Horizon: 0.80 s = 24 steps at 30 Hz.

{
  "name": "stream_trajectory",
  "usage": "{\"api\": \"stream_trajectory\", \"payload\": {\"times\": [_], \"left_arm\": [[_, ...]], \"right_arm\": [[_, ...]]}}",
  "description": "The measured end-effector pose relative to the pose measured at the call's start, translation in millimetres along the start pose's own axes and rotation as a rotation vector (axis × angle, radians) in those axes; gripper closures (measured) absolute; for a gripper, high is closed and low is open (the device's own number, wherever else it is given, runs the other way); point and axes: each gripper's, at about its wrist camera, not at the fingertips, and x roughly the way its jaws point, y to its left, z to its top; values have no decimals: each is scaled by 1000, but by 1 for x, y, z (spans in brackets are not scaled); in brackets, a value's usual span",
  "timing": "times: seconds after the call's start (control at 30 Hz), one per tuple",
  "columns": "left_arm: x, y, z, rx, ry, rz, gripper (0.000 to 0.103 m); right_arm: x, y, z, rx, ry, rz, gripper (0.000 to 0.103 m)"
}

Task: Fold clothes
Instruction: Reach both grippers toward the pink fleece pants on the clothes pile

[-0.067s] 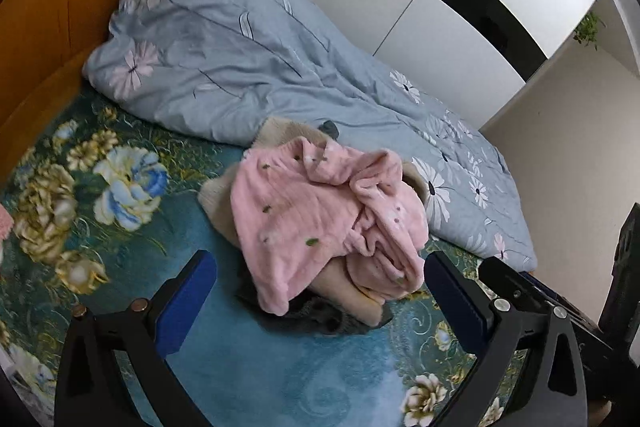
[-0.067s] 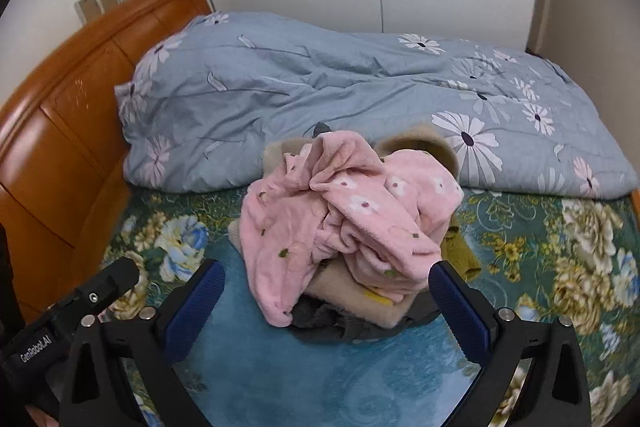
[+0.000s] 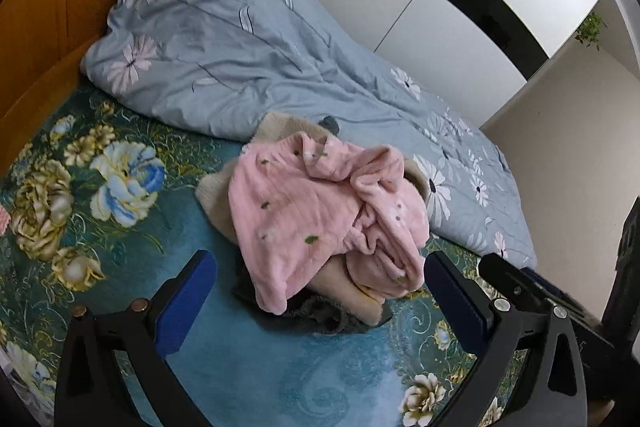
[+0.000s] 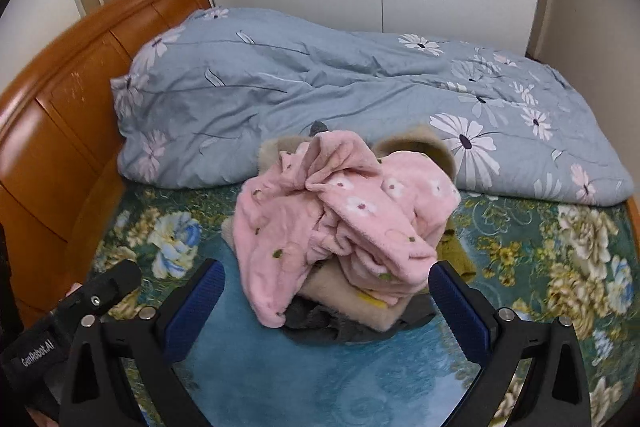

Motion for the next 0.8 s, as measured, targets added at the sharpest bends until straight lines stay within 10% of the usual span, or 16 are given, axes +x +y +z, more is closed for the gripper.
{"api": "stream_trajectory", "payload": {"times": [0.8], "left_arm": [[104, 11, -2, -48, 188, 58, 0]], "right_arm": [[107, 12, 24, -149, 181, -109, 0]]}}
